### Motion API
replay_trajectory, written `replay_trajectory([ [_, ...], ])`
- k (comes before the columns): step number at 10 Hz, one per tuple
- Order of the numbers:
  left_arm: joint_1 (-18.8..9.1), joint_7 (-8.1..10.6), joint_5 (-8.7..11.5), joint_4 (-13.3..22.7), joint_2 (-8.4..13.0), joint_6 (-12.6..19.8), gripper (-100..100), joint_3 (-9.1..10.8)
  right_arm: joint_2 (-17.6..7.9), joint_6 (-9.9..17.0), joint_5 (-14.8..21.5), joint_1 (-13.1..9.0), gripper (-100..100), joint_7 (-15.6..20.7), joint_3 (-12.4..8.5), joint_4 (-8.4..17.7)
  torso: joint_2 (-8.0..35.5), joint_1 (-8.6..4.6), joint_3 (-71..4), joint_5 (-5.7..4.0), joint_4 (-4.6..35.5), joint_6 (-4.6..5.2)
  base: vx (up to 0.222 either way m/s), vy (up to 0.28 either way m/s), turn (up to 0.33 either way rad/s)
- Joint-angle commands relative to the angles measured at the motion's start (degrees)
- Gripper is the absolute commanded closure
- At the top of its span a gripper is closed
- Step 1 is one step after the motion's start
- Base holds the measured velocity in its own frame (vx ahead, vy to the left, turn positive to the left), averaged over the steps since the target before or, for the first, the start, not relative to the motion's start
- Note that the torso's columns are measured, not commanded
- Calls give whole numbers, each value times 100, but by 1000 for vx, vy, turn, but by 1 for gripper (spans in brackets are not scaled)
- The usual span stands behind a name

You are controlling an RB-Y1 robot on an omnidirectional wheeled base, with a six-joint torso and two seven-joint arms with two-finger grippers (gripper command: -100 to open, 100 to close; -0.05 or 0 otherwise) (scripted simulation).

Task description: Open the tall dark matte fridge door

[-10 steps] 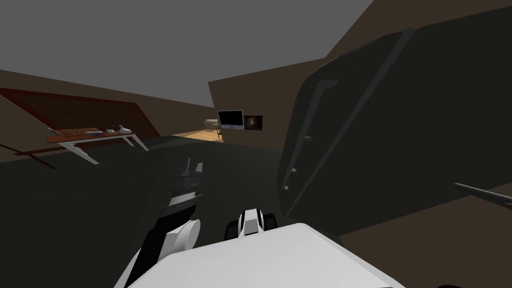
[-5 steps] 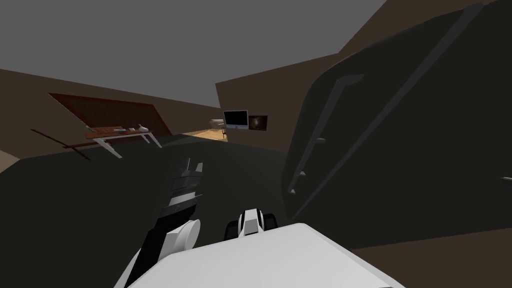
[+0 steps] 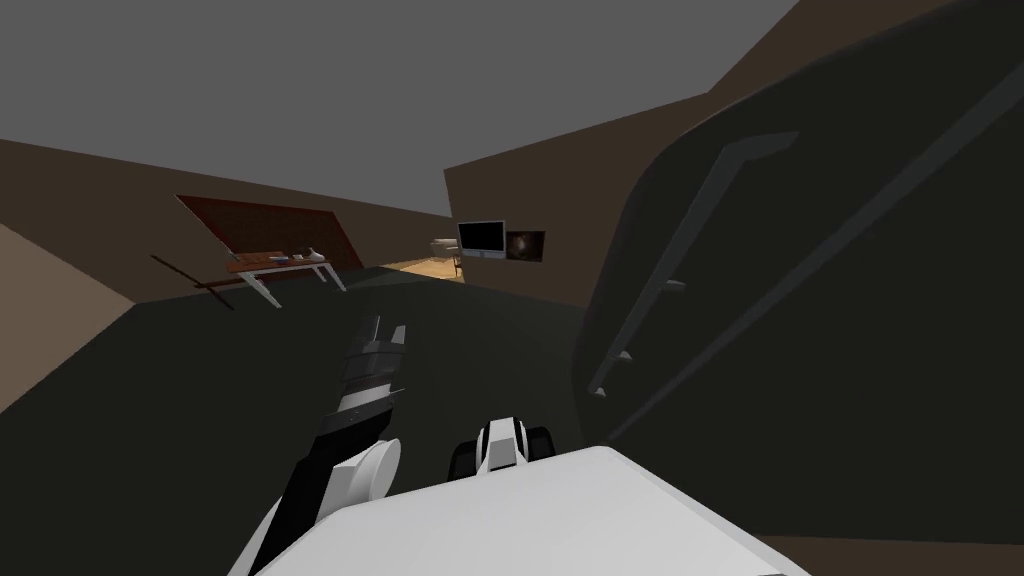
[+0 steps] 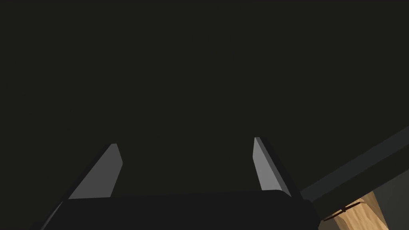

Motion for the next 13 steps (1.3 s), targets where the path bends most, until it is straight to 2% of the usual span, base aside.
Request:
replay_trajectory([
  [1,0,0,0,0,0,0,0,1,-218,18,194,323,-100,45,-415,149,2,-7,2,-1,2,5,32,46,141],
  [2,0,0,0,0,0,0,0,0,-365,15,315,512,-100,83,-615,255,-1,-7,-1,-2,0,0,52,78,190],
  [3,0,0,0,0,0,0,0,0,-365,15,315,512,-100,83,-707,255,-8,3,-4,0,-2,1,43,56,71],
  [4,1,0,0,0,0,0,0,1,-509,10,428,690,-100,119,-905,352,-3,-3,-3,4,-1,1,28,46,77],
  [5,0,0,0,0,0,0,0,1,-509,10,428,690,-100,119,-970,352,-17,1,-23,17,-10,-29,14,35,65],
  [6,0,0,0,0,0,0,0,1,-648,6,533,855,-100,151,-1141,439,-38,7,-38,20,-19,-29,21,50,92],
  [7,0,0,0,0,0,0,0,1,-648,6,533,855,-100,151,-1234,439,-68,20,-68,37,-33,-53,15,39,59],
  [8,0,0,0,0,0,0,0,1,-780,2,627,1005,-100,181,-1410,516,-90,23,-85,39,-42,-53,26,35,77],
  [9,0,0,0,0,0,0,0,1,-780,2,627,1005,-100,181,-1500,516,-103,27,-94,41,-49,-62,24,27,53],
  [10,0,0,0,0,1,0,0,1,-903,-3,711,1138,-100,207,-1650,583,-114,32,-105,45,-57,-75,19,29,58],
  [11,0,0,0,0,1,0,0,1,-903,-3,711,1138,-100,207,-1771,583,-131,39,-125,56,-67,-92,12,24,60],
  [12,0,0,0,0,1,0,0,1,-903,-3,711,1138,-100,207,-1771,583,-149,45,-138,58,-76,-98,2,7,20],
  [13,0,0,0,0,1,0,0,1,-1013,-6,784,1254,-100,230,-1946,640,-154,42,-142,56,-77,-96,11,24,27],
])
